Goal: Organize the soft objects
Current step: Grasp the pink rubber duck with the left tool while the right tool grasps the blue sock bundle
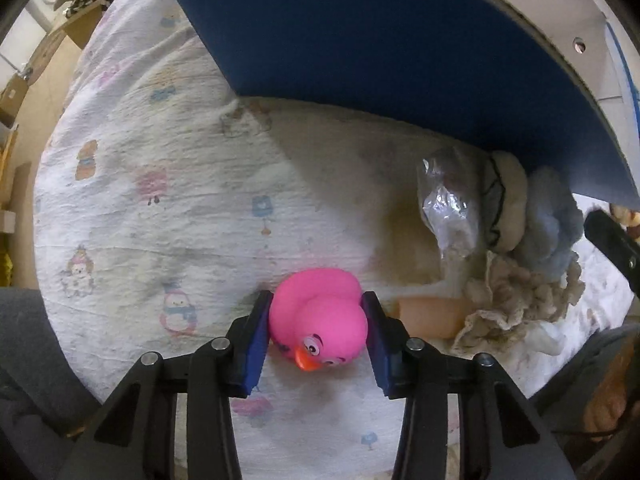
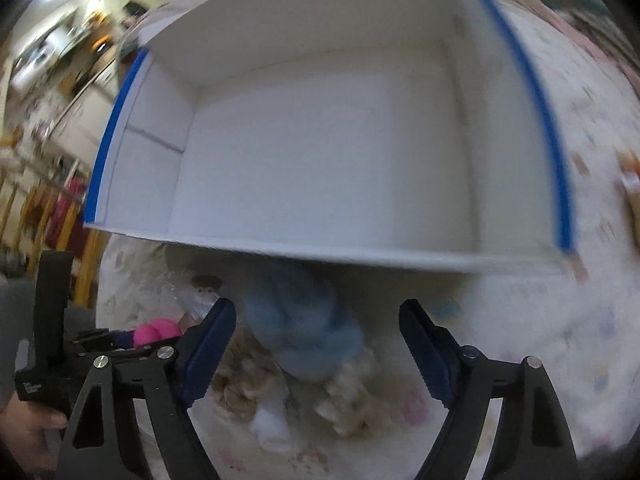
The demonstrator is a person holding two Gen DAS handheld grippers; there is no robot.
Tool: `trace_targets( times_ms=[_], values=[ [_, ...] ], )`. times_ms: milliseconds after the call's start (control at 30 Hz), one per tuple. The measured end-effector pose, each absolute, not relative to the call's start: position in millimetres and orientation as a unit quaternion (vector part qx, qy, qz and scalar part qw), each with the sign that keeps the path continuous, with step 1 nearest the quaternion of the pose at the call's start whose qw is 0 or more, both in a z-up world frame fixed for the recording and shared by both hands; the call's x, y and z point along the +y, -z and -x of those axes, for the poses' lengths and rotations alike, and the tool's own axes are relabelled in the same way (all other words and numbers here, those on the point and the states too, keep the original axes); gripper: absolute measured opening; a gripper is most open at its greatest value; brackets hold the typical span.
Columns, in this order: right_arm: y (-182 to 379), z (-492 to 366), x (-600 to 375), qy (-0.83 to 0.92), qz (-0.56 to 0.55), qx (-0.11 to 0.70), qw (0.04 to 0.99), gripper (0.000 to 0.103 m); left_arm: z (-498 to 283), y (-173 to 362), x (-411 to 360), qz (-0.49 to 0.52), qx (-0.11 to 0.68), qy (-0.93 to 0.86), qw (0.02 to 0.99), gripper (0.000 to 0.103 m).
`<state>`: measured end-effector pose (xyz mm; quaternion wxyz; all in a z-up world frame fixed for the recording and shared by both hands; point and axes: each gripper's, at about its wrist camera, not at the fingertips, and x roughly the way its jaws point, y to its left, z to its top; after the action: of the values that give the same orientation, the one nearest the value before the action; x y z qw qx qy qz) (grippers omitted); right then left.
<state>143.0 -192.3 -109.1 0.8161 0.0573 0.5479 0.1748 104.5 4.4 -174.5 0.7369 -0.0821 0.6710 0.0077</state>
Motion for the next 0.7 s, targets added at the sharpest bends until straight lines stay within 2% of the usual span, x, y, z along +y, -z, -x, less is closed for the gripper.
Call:
trace_targets(
  times_ms=[167, 300, 333, 367, 433, 467, 500, 567, 600, 700],
  values=[
    [111.5, -152.4, -160.3, -0.206, -0.005, 0.545, 0.813, 0.089, -110.6, 175.9, 3.1, 0.071, 0.663, -0.012, 0.746, 0.039],
    [119.1, -153.8, -153.6, -0.22, -0.012, 0.546, 0.808, 0.089, -116.3, 173.3, 10.3, 0.072, 0.657, -0.025, 0.75, 0.039],
    [121.7, -153.2, -155.8, -0.221, -0.023, 0.544, 0.809, 0.085, -117.2, 172.4, 12.6, 0.069, 0.655, -0.03, 0.752, 0.039],
    [124.2, -153.2, -158.3, -0.219, -0.032, 0.543, 0.81, 0.079, -116.8, 167.0, 21.0, 0.069, 0.655, -0.031, 0.752, 0.039],
    [127.5, -153.0, -161.6, -0.214, -0.037, 0.545, 0.81, 0.041, -116.5, 165.4, 24.9, 0.069, 0.655, -0.03, 0.752, 0.039],
    [128.4, -153.0, -161.8, -0.209, -0.032, 0.546, 0.811, 0.036, -117.6, 164.5, 26.2, 0.067, 0.655, -0.031, 0.752, 0.039],
    [127.9, -152.1, -162.9, -0.204, -0.027, 0.543, 0.814, 0.035, -116.1, 164.7, 26.4, 0.065, 0.655, -0.031, 0.752, 0.039],
    [124.2, -149.6, -165.7, -0.206, -0.032, 0.53, 0.822, 0.024, -117.9, 167.1, 26.3, 0.065, 0.655, -0.034, 0.752, 0.039],
    [121.0, -148.0, -167.1, -0.207, -0.035, 0.525, 0.825, 0.013, -118.4, 168.4, 25.4, 0.066, 0.656, -0.034, 0.751, 0.039],
    [111.1, -142.3, -166.6, -0.213, -0.025, 0.509, 0.834, 0.01, -120.3, 170.3, 24.1, 0.066, 0.655, -0.034, 0.752, 0.039]
  ],
)
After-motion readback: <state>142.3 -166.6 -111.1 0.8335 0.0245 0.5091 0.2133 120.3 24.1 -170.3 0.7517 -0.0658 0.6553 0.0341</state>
